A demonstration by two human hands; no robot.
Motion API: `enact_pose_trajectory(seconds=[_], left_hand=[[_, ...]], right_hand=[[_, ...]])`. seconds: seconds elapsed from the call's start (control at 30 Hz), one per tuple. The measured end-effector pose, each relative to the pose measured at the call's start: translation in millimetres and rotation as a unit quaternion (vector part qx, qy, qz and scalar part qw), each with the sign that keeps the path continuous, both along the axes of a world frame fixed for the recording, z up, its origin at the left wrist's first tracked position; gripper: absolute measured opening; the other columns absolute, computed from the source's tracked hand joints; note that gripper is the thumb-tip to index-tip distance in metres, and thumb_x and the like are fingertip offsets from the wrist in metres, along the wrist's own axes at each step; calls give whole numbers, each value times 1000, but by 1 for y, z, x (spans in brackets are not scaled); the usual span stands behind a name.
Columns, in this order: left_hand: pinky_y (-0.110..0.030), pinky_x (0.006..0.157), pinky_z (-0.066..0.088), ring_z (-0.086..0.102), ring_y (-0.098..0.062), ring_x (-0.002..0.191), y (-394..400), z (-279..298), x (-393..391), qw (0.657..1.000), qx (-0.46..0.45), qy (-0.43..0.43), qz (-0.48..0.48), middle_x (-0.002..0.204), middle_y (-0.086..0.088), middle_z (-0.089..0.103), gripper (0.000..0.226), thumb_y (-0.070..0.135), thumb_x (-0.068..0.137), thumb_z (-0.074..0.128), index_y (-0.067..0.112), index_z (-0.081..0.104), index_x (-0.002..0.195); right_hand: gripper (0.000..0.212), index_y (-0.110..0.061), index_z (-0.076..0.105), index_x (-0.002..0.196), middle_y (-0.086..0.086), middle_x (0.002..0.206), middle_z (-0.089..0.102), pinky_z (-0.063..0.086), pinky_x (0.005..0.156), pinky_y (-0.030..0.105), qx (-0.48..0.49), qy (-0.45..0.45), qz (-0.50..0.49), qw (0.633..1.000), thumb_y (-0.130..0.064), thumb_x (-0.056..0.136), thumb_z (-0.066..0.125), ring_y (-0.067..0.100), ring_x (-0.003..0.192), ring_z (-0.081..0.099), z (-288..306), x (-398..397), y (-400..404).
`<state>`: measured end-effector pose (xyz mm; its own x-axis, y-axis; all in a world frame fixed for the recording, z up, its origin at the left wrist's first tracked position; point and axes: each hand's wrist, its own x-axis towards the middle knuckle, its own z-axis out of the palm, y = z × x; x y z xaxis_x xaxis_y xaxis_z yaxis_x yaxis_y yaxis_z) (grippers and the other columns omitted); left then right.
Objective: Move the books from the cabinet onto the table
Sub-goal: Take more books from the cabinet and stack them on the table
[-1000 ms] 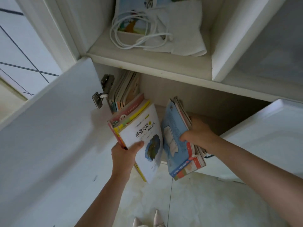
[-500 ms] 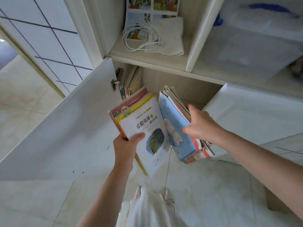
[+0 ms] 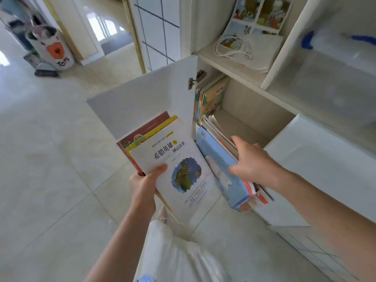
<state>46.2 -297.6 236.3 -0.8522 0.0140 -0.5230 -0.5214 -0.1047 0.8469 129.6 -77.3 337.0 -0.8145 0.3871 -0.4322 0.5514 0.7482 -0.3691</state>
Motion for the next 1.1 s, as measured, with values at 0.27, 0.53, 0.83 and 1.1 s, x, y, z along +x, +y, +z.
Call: enact_pose_trajectory(seconds=[0.27,0.53,0.83,1.1], left_hand=[[-45,80,58,71,-29,90,-95,24,93,984,17,25,176,87,3,77,27,1,73,76,20,71,91],[-46,77,59,71,-30,87,-212,31,195,929,32,51,366,88,2,77,29,-3,73,75,18,71,92],[-47,75,58,72,-28,91,-371,27,341,852,20,64,519,102,-1,76,29,3,74,76,19,73,97],[-39,63,50,71,-23,73,-489,28,459,764,-15,34,644,84,2,77,20,4,78,73,21,70,88]], right_hand=[[63,-31,34,130,4,91,54,57,77,45,0,-14,199,980,-9,74,54,25,87,57,24,3,-79],[52,-30,42,114,5,90,62,59,69,44,23,-4,404,914,-12,68,59,24,78,62,32,1,-223],[55,-29,41,122,2,94,61,60,67,35,11,-6,571,821,-12,76,66,17,77,63,25,65,-444],[48,-27,45,116,3,92,58,60,63,34,-19,-12,666,746,-10,76,64,20,78,63,21,147,-617]])
